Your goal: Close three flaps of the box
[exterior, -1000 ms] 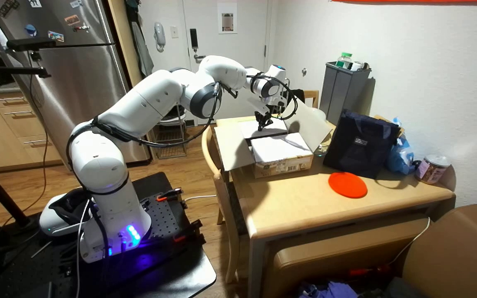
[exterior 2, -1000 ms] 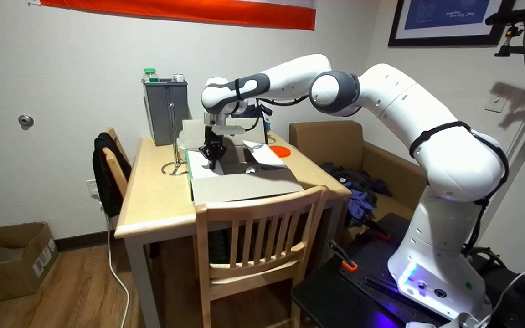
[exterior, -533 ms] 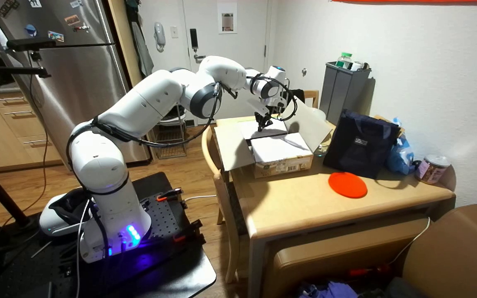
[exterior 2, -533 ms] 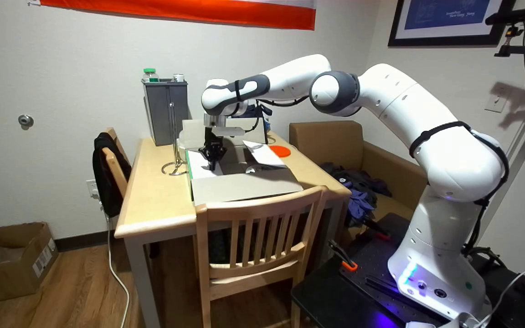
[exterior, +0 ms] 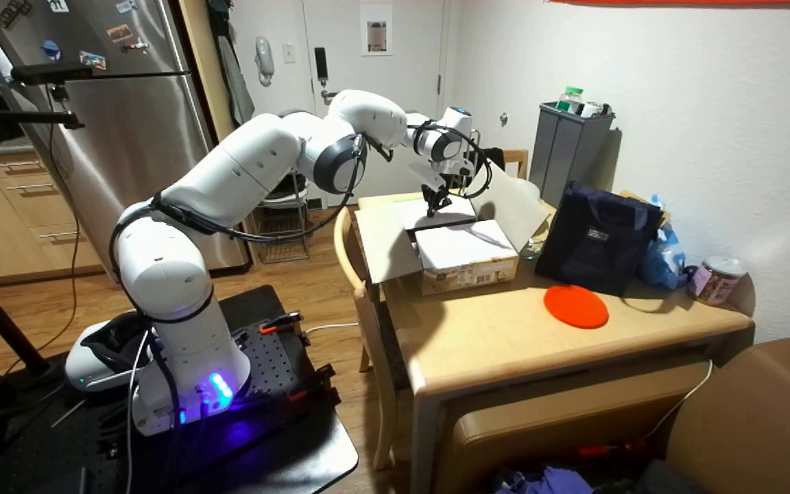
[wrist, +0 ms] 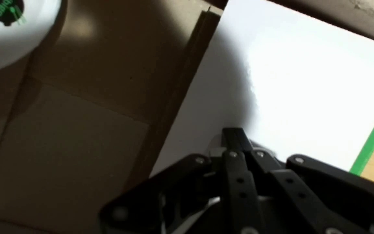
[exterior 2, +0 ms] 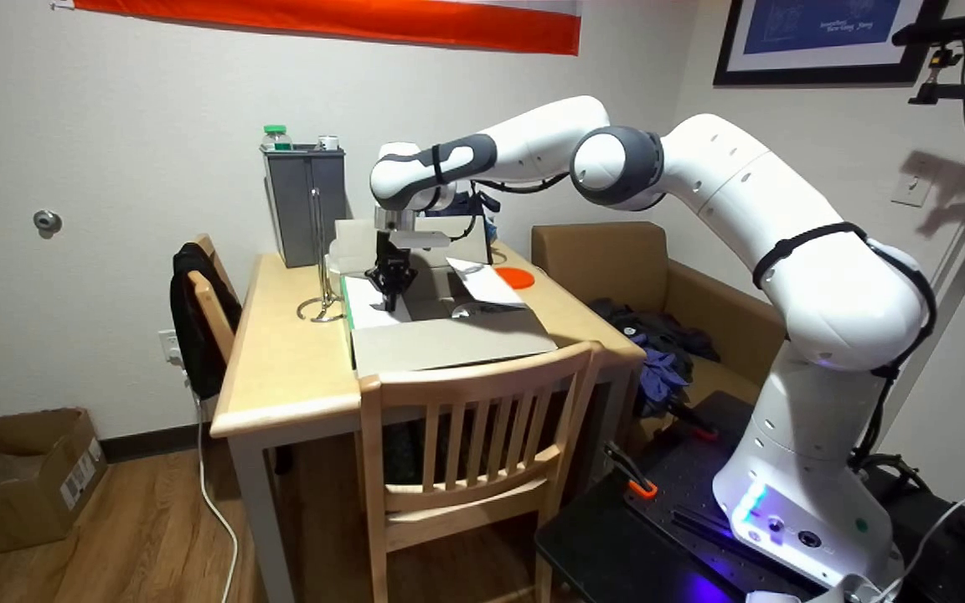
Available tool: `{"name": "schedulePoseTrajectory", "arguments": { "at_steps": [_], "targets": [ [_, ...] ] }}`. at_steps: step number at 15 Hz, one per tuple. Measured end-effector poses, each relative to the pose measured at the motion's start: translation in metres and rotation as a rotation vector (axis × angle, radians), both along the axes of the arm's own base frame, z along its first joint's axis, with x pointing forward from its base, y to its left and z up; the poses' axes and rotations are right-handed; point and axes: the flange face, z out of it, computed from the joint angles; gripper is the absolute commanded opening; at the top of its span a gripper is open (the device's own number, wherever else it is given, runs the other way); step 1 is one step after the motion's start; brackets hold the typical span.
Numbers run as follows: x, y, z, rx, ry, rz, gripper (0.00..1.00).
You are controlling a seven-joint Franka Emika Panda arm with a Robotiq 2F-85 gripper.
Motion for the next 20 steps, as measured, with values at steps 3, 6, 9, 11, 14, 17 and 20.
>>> {"name": "schedulePoseTrajectory", "arguments": {
  "at_steps": [3, 6, 9, 11, 14, 17, 20],
  "targets": [
    [-0.004, 0.005, 0.016, -0.02, -0.016, 0.019, 0.01],
    [-0.012, 0.016, 0.034, -0.035, -0.042, 0.044, 0.01],
    [-0.015, 0.018, 0.036, -0.038, -0.041, 0.049, 0.0],
    [-0.014, 0.016, 0.034, -0.033, -0.036, 0.037, 0.0],
    [-0.011, 0.015, 0.038, -0.031, -0.046, 0.021, 0.0],
    [-0.005, 0.013, 0.051, -0.025, -0.081, 0.009, 0.0],
    [0.003, 0.009, 0.066, -0.018, -0.127, -0.006, 0.0]
  ]
}}
